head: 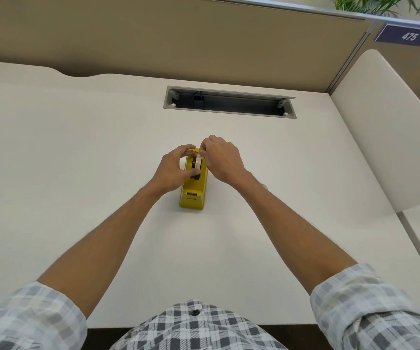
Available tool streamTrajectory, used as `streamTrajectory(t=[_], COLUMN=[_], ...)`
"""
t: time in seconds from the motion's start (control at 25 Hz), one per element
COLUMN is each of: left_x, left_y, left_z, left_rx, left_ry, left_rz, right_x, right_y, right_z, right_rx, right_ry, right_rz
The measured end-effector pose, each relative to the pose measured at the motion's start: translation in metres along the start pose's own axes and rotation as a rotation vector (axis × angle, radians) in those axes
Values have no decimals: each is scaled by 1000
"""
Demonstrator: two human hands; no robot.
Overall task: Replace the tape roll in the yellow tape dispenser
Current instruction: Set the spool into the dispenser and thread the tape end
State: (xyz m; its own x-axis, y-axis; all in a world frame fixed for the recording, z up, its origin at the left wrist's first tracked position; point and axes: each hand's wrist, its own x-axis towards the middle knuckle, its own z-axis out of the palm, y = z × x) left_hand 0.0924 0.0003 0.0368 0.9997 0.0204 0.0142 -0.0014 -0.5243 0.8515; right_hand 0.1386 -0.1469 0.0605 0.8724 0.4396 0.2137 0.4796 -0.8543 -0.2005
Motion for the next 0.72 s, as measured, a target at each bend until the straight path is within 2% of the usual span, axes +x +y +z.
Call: streamTrajectory(t=[0.72], left_x=[-8], left_y=[1], left_z=[2], left_rx=[-12], left_ry=[40], left_rz=[37], right_x=[-7], right_y=[-8], right_z=[-2], right_rx=[54], right_ry=[-88], right_rz=[77])
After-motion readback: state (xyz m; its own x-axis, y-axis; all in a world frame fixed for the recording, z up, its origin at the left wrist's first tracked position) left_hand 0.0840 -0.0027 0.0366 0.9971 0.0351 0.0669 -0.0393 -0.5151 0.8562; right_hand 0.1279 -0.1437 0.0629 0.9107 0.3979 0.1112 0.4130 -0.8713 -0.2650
